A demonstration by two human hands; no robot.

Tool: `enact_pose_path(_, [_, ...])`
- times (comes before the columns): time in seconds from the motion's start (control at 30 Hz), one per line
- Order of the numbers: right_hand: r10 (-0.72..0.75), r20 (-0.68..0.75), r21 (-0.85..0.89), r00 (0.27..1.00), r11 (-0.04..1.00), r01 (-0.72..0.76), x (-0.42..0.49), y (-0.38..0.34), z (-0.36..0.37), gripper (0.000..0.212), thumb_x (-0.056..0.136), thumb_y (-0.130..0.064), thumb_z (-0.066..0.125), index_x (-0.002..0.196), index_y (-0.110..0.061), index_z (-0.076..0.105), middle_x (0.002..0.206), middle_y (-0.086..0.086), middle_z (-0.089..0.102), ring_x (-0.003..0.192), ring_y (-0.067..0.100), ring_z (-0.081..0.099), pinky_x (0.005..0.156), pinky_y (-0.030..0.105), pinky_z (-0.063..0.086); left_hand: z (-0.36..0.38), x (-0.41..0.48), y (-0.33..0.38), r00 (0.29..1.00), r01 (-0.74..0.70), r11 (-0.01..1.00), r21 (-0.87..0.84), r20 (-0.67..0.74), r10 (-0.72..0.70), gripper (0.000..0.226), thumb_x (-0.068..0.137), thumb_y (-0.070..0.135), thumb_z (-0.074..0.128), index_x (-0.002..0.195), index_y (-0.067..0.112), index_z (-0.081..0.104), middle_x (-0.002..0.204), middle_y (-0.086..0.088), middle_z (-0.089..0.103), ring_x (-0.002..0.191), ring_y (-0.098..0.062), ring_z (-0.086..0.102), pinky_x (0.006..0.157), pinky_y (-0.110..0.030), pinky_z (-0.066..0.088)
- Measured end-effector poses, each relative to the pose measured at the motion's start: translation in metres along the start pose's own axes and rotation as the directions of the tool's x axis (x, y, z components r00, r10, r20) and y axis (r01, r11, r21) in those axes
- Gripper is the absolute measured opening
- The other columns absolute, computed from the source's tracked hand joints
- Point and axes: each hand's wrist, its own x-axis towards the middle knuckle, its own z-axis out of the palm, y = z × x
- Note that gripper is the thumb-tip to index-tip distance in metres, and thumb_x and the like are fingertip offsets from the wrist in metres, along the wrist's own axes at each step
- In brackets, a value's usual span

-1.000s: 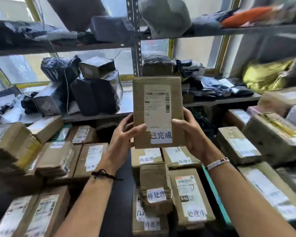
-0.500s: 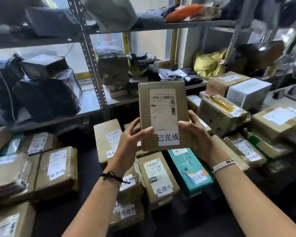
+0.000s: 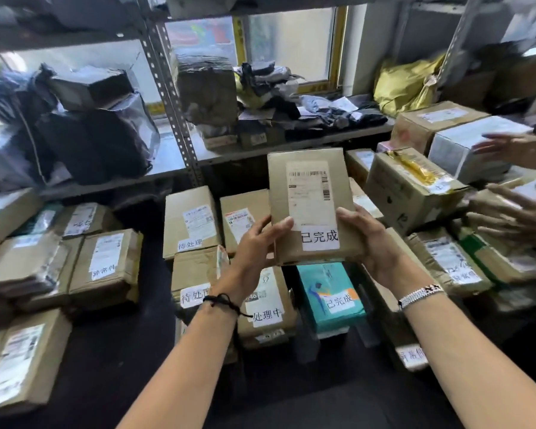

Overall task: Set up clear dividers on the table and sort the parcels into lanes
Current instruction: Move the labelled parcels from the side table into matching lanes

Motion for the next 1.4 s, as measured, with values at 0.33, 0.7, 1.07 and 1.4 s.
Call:
enact_pose_path(0.33, [0.367, -0.127, -0.242, 0.922, 0.889, -0.388, 0.016, 0.037, -0.055, 0.046, 0.089, -0.065, 0.067, 0.113, -0.027, 0.075, 0.102, -0.004, 0.082, 0.097, 0.020, 0.077, 0.072, 0.033, 0.057, 0.071, 0.012, -0.067, 0.910, 0.341, 0.940, 0.024, -0.261, -0.323, 0.048, 0.096, 0.068, 0.056, 0.107, 0.024, 0.075, 0.097, 0.007, 0.082, 0.099, -0.018, 0.075, 0.095, -0.038, 0.058])
enact_pose_path(0.7, [0.423, -0.092, -0.328, 0.901, 0.842, -0.429, 0.013, 0.055, -0.073, 0.047, 0.091, -0.068, 0.061, 0.112, -0.029, 0.076, 0.098, -0.005, 0.082, 0.093, 0.019, 0.077, 0.071, 0.035, 0.057, 0.083, 0.014, -0.086, 0.852, 0.434, 0.901, 0.008, -0.326, -0.408, 0.043, 0.099, 0.061, 0.053, 0.109, 0.024, 0.070, 0.097, 0.005, 0.080, 0.095, -0.017, 0.072, 0.079, -0.036, 0.054])
enact_pose_path(1.07, [0.358, -0.108, -0.433, 0.927, 0.823, -0.368, 0.002, 0.045, -0.071, 0.068, 0.091, -0.067, 0.063, 0.147, -0.030, 0.054, 0.136, -0.002, 0.069, 0.120, 0.020, 0.067, 0.093, 0.037, 0.054, 0.094, 0.005, -0.071, 0.870, 0.396, 0.917, 0.037, -0.333, -0.363, 0.059, 0.098, 0.055, 0.056, 0.141, 0.016, 0.054, 0.123, 0.000, 0.073, 0.106, -0.016, 0.069, 0.081, -0.031, 0.051])
enact_pose_path(1.4, [-0.260, -0.005, -0.775, 0.966, 0.611, 0.161, 0.005, -0.016, 0.004, 0.085, 0.089, -0.074, 0.055, 0.161, -0.033, 0.035, 0.166, -0.002, 0.040, 0.151, 0.020, 0.038, 0.115, 0.045, 0.037, 0.059, -0.012, 0.009, 0.881, -0.031, 0.877, 0.480, -0.401, 0.251, 0.061, 0.103, 0.048, 0.052, 0.158, 0.023, 0.042, 0.165, 0.002, 0.039, 0.151, -0.016, 0.035, 0.119, -0.037, 0.030])
